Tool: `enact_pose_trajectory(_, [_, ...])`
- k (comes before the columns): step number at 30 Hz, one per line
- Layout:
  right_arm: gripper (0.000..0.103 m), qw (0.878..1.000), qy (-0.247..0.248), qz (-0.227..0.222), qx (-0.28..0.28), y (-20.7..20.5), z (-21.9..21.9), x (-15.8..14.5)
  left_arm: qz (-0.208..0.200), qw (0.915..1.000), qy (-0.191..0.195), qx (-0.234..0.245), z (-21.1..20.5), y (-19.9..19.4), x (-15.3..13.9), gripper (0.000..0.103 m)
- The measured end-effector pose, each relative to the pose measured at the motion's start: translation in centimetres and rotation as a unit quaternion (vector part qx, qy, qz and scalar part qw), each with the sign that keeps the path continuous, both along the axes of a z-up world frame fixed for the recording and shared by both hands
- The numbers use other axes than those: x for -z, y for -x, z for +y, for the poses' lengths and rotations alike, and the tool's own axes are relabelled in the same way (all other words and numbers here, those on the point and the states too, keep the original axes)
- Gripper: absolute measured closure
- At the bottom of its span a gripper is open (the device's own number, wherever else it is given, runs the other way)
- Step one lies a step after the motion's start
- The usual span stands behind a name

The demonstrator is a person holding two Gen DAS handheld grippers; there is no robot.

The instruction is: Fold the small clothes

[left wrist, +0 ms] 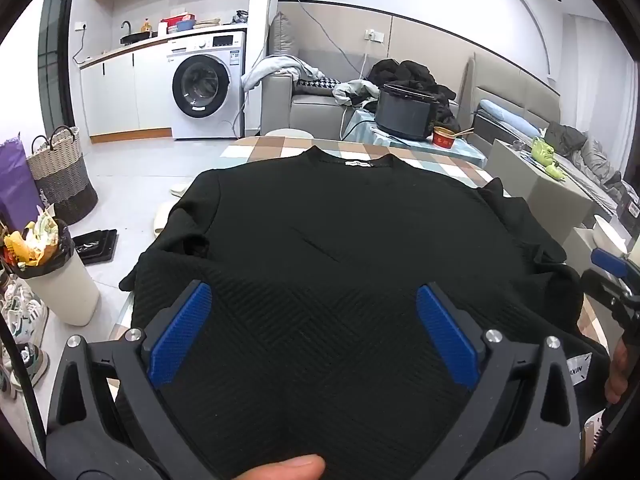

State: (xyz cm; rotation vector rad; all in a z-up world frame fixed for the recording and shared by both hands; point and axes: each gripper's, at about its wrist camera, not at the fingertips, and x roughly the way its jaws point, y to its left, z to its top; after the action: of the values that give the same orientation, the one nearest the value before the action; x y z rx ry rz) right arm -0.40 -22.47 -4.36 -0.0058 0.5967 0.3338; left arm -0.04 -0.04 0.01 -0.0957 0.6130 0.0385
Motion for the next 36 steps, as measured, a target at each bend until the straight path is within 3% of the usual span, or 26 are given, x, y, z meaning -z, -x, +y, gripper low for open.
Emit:
enact_pose_trajectory(7, [0.0,1.0,0.001,0.023,0.002,-0.7,0.2,-0.4,0.003,0.9999,0.009,0.004,0.0,0.0,0.0,0.001])
enact_pose_trajectory(24, [0.0,1.0,0.003,-0.007,-0.012,-0.9,0.5,-1.2,0.009,0.9999,0.005,-0.001,-0.4,0.0,0.5,0.001])
enact_pose_trajectory(36, [0.0,1.0,0.013,-0.003,-0.014,-1.5,1.2,-1.1,0.017,0.9998,0.01,-0.004,0.6,-0.8,0.9,0.001])
